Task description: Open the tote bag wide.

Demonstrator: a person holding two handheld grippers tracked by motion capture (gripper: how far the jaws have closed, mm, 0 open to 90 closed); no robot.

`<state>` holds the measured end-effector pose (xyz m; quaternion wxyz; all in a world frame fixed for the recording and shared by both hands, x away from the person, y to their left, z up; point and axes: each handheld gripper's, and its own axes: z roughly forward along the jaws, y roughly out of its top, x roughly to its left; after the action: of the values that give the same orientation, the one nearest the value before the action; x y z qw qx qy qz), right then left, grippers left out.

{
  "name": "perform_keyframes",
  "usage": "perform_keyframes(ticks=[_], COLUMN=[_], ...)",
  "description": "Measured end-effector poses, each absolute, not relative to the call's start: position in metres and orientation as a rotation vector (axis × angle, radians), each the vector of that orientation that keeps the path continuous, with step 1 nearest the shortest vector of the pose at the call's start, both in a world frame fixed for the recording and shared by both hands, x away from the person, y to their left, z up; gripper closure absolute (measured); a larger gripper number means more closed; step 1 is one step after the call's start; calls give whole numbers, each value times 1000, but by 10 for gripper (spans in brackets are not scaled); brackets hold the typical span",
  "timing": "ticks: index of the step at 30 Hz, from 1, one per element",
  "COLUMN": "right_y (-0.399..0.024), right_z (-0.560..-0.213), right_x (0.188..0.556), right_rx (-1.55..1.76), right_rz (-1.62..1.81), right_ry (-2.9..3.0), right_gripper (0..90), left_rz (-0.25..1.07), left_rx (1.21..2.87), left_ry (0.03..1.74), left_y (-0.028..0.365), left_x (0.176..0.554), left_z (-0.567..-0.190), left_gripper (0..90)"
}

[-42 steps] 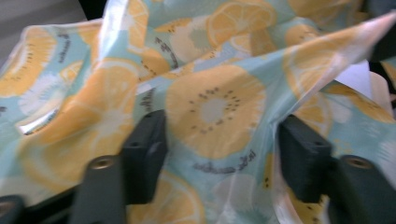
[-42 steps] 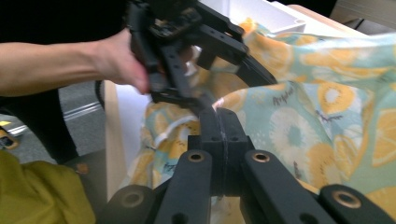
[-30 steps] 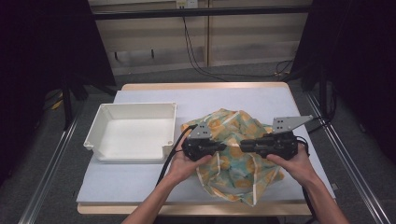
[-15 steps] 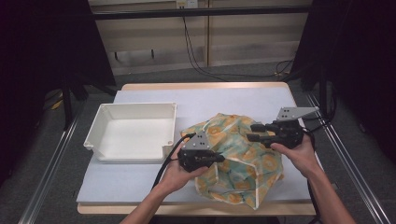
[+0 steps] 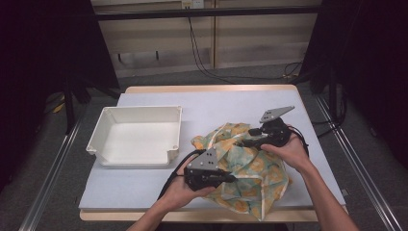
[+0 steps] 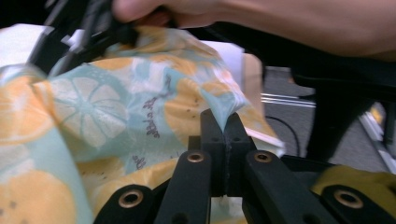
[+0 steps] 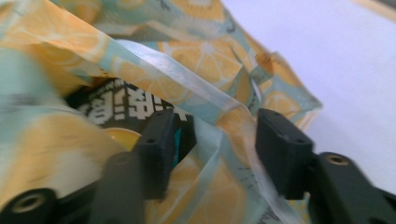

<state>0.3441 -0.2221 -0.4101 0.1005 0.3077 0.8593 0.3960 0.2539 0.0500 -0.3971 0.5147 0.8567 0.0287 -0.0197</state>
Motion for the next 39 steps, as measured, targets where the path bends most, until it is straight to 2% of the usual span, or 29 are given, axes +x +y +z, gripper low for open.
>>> perform_keyframes(ticks=[3,6,20,29,31,36,37,39], right_y=[-222,-225,-260,-264,-263,-266,-266,-268], right_z=[-417,-419,-420,-436,-436,-426,-426,-416], right_x=[350,355,391,395,393,383,383,376], right_rx=[897,926,1155,1184,1178,1145,1145,1124], right_rz=[1177,1186,1258,1278,1282,1321,1321,1324], right_ry=[2588,2558,2279,2296,2303,2306,2306,2297], right_gripper=[842,900,900,900,899,700,700,622], left_rz=[-83,-112,-175,-165,-164,-144,-144,-130], left_rx=[2055,2080,2162,2130,2122,2079,2079,2060], left_ry=[46,22,-70,-17,-6,54,54,62], left_y=[53,56,59,61,63,68,68,69], left_x=[247,239,203,208,211,217,217,216], left_z=[-397,-401,-425,-428,-427,-421,-421,-416], left_gripper=[900,900,900,900,856,625,604,540])
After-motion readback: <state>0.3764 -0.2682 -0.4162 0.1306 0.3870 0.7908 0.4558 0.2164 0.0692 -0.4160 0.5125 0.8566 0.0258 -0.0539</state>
